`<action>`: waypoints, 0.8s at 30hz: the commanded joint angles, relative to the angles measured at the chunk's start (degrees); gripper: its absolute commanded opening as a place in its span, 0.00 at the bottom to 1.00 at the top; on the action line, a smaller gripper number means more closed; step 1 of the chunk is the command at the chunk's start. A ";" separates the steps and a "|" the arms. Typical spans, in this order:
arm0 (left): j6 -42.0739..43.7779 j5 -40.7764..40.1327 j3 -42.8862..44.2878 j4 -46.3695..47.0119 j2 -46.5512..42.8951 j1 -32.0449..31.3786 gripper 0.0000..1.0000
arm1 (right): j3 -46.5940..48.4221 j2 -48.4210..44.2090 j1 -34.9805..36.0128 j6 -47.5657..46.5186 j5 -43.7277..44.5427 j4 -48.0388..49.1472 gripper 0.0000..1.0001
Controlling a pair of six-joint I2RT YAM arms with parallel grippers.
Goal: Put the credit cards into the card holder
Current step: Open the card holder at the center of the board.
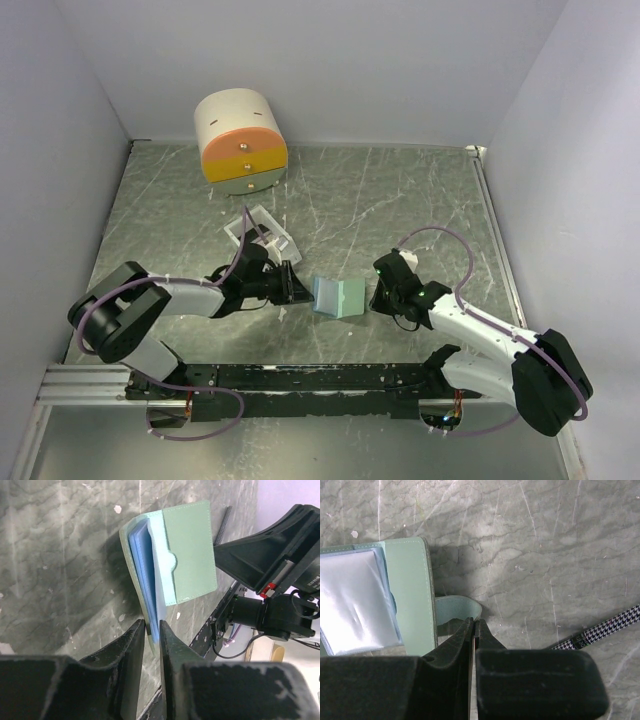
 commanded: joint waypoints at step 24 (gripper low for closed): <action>1.92 -5.98 -3.05 -8.87 -15.03 -4.03 0.07 | 14.10 -2.06 9.15 1.19 -7.94 1.79 0.57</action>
